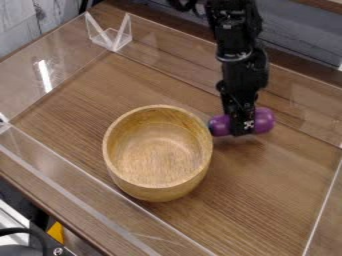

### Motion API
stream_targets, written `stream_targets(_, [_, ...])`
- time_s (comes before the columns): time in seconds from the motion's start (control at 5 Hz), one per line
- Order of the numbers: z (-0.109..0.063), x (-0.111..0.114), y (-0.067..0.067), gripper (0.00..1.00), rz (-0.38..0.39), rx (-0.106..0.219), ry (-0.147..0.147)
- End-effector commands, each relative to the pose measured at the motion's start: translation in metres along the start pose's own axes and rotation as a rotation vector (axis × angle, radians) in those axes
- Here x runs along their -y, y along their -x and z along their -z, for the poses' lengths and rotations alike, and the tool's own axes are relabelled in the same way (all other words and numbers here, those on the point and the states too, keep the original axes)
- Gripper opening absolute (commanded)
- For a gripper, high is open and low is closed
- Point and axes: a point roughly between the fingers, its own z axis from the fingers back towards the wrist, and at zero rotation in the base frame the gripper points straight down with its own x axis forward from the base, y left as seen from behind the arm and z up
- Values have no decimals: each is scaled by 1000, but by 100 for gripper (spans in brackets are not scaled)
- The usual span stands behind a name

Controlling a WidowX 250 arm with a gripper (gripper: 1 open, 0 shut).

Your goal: Put the purple eggplant in the brown bowl

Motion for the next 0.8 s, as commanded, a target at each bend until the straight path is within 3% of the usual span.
stream_targets(0.0, [-38,0,2,0,-15,63,-65])
stream_targets(0.2, [-50,4,24,0,-39,48,-59])
stream_targets(0.4, [-53,4,52,0,-49,26,-43])
stream_targets(0.6, [-55,4,72,0,-42,17,-42])
